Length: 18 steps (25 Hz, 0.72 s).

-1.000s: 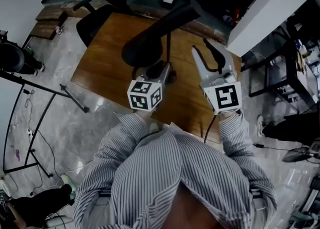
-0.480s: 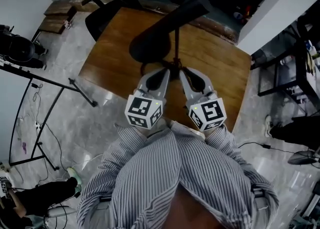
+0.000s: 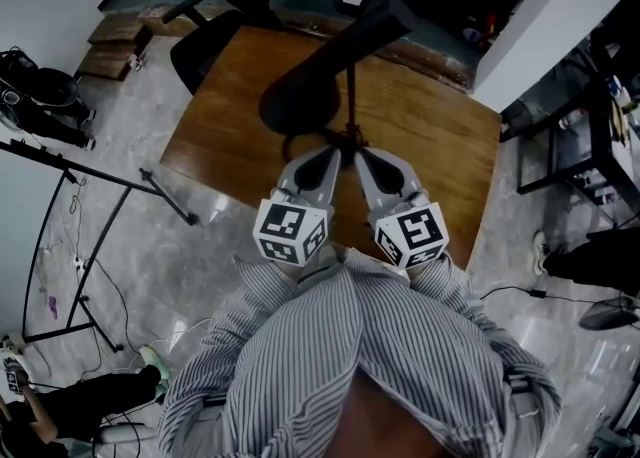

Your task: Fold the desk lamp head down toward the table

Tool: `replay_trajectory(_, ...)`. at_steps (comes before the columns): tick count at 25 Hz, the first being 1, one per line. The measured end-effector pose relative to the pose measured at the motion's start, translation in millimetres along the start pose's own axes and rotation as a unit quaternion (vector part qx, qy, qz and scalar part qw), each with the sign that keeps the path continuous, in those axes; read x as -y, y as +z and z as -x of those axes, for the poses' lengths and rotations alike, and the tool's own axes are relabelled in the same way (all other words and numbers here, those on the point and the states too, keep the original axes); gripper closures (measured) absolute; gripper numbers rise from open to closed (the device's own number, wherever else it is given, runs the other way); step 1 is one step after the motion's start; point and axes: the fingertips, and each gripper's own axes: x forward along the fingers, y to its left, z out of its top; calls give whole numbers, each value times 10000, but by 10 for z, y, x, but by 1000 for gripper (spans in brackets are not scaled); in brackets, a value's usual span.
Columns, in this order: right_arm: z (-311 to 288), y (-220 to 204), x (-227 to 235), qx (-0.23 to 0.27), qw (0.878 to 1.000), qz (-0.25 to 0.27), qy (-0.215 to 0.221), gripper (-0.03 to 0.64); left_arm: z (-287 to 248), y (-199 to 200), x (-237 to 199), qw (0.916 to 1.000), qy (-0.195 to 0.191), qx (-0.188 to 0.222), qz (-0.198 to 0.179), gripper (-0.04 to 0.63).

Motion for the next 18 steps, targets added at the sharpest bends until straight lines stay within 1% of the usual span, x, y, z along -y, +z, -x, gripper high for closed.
replay_trajectory(6, -35, -54, -10, -198, 9996, 184, 96, 615, -31, 15, -1, 10000, -40, -28, -44, 591)
replay_trajectory(10, -29, -103, -1, -337, 9985, 423, 81, 615, -39, -24, -6, 9999, -117, -41, 50, 591)
replay_trajectory(18, -38, -131, 66, -453, 9983, 359, 83, 616, -66, -12, 26, 9998, -187, -21, 45, 591)
